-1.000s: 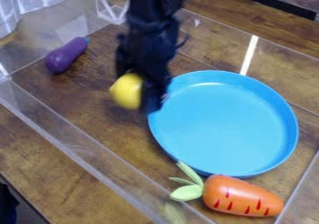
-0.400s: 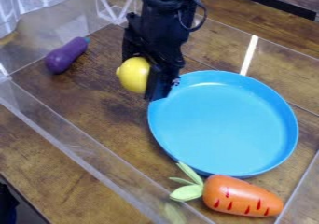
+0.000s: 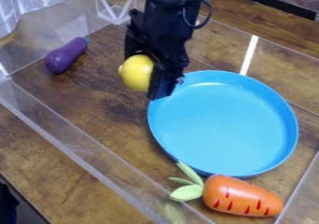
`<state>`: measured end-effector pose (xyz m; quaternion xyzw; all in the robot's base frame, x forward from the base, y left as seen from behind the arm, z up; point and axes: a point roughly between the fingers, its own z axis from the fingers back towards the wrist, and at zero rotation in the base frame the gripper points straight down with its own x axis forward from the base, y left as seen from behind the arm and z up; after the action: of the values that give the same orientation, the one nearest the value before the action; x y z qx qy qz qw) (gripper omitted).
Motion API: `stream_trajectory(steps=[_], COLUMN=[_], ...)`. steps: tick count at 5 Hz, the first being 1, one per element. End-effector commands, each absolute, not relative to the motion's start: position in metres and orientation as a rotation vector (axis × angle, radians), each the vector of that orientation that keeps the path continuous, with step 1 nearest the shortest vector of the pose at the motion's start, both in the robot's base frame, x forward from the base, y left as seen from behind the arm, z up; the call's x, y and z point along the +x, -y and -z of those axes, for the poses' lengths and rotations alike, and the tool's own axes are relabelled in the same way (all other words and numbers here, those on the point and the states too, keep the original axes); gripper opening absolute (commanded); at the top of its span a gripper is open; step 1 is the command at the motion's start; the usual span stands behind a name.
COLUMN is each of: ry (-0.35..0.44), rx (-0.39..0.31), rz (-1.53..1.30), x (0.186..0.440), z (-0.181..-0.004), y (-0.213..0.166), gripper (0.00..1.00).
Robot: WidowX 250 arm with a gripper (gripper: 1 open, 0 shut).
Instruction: Put the lemon on the blue tray
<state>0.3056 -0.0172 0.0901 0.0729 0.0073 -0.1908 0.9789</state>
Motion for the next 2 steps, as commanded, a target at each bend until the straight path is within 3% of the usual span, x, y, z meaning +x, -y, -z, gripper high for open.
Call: stream_trajectory(steps=[1, 2], ry=[0.076, 0.080], rx=[0.161, 0.166], rz=[0.387, 0.378], x=[0.3088, 0.3062], z=[-0.1160, -0.1161], y=[0.0240, 0.0265], gripper=[0.00, 0.00])
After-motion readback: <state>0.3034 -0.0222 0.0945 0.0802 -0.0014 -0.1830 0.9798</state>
